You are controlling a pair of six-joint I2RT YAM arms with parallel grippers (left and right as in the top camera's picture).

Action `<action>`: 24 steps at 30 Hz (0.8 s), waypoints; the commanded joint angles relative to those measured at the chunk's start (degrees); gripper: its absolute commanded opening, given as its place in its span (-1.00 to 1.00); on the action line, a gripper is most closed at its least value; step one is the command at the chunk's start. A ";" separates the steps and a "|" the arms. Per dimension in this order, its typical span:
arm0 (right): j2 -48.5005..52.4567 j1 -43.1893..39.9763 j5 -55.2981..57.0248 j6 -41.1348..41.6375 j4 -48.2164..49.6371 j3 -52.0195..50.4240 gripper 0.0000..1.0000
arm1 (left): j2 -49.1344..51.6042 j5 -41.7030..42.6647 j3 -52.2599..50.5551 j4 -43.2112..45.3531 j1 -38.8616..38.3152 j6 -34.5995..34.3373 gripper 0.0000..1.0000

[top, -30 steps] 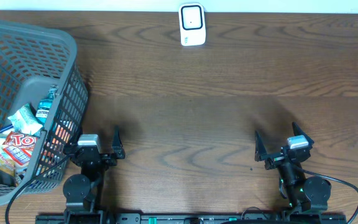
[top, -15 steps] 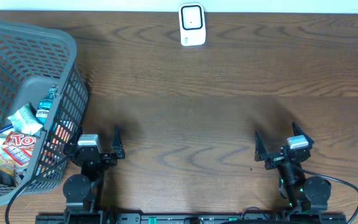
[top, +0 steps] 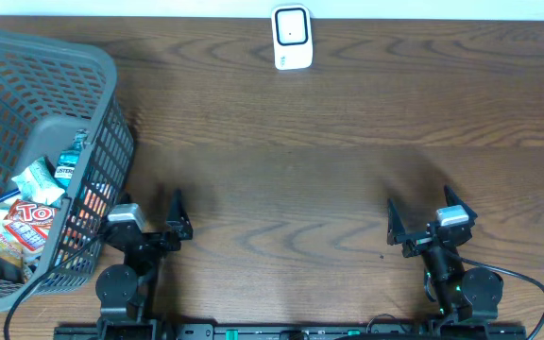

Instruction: Scan the item barcode

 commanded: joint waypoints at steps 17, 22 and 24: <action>-0.31 0.26 0.20 -0.07 -0.15 -0.20 0.99 | 0.26 13.53 2.62 -1.18 0.24 -8.85 0.95; -0.31 0.26 0.20 -0.07 -0.15 -0.20 0.99 | 0.26 13.73 6.32 -2.49 0.24 -8.92 0.96; -0.31 0.26 0.20 -0.07 -0.15 -0.20 0.99 | 0.28 13.73 8.15 -3.87 0.24 -8.92 0.96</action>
